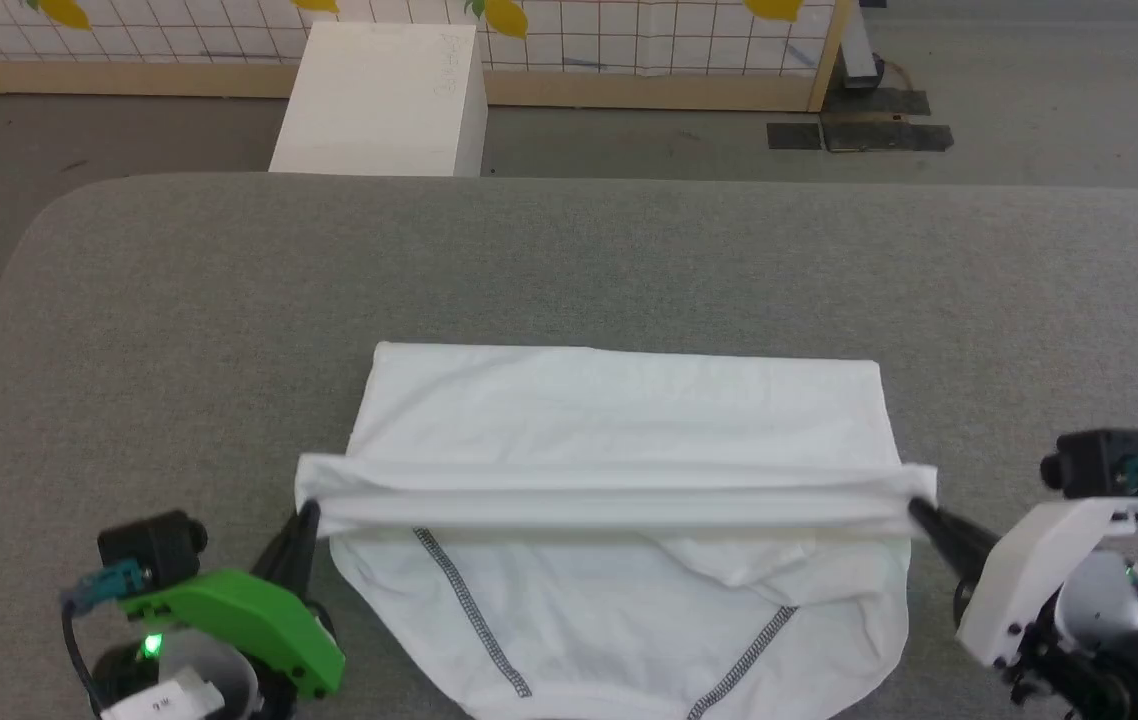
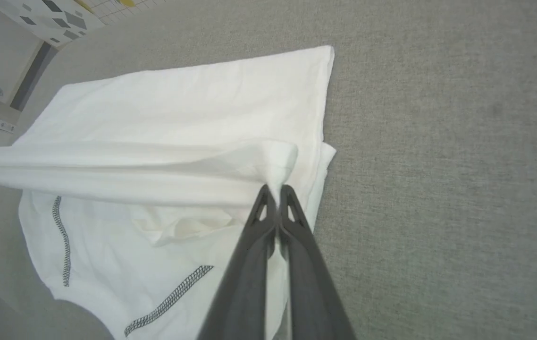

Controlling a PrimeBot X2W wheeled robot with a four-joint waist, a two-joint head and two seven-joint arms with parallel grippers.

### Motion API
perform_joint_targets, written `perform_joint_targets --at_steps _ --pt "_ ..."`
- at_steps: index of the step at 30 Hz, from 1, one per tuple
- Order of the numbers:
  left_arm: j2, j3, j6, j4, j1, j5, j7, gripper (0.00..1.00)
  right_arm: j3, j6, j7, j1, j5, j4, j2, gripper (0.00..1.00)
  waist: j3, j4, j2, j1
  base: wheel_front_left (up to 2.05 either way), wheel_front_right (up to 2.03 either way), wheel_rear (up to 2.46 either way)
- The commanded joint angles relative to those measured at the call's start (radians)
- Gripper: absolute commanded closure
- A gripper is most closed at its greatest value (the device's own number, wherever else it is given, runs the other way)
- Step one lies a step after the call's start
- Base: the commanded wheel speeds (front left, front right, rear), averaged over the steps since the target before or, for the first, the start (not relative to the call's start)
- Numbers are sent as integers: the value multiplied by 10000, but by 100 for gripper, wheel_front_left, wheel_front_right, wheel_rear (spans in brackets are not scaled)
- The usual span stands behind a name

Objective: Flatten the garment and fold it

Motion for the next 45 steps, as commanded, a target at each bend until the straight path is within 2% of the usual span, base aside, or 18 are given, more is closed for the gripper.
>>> perform_joint_targets --at_steps 1,17,18,19,20,21,25,28,32,34,38,41,45 --pt "-65 35 96 22 278 -95 13 100 -40 -15 49 231 -57 -22 138 100 -10 -3 0 1 0 0 0" --pt "-272 67 908 699 1468 -596 771 100 -368 -15 511 1672 -362 191 598 100 -406 38 0 1 0 0 0" --pt "-302 92 955 726 1484 -642 799 91 -406 -15 592 1722 -394 212 630 100 -436 36 0 1 0 0 0" --pt "-315 105 980 740 1493 -688 844 58 -430 -15 669 1765 -421 212 666 100 -466 30 0 1 0 0 0" --pt "-323 138 1016 742 1499 -713 844 0 -417 -15 758 1807 -417 214 689 78 -504 18 0 1 0 0 0" --pt "-297 136 1077 777 1532 -729 943 0 -390 -15 876 1871 -416 203 699 0 -562 2 0 1 0 0 0" --pt "-113 244 1329 682 1721 -805 1283 0 -412 -15 1231 2086 -255 -140 650 0 -672 -40 0 1 0 0 0" --pt "97 463 1740 434 1931 -795 1515 0 -625 -15 1422 2173 -38 -617 543 0 -738 -70 0 1 0 0 0" --pt "401 1042 2087 -504 1957 -556 971 0 -1382 -15 1548 1973 348 -1496 472 0 -822 -60 0 1 0 0 0" --pt "523 1257 1964 -972 1766 -337 373 0 -1722 -15 1568 1717 335 -1775 389 0 -832 -44 0 1 0 0 0" --pt "653 1238 1314 -1605 1127 281 -1082 0 -1902 -15 1946 1073 -29 -1727 103 0 -747 46 0 1 0 0 0" --pt "637 1072 886 -1637 550 928 -2382 0 -1653 -15 2367 495 -318 -1303 -229 0 -559 107 0 1 0 0 0" --pt "579 916 697 -1464 -41 2025 -3617 0 -1100 -15 2762 -152 -389 -613 -306 0 -281 158 0 1 0 0 0"
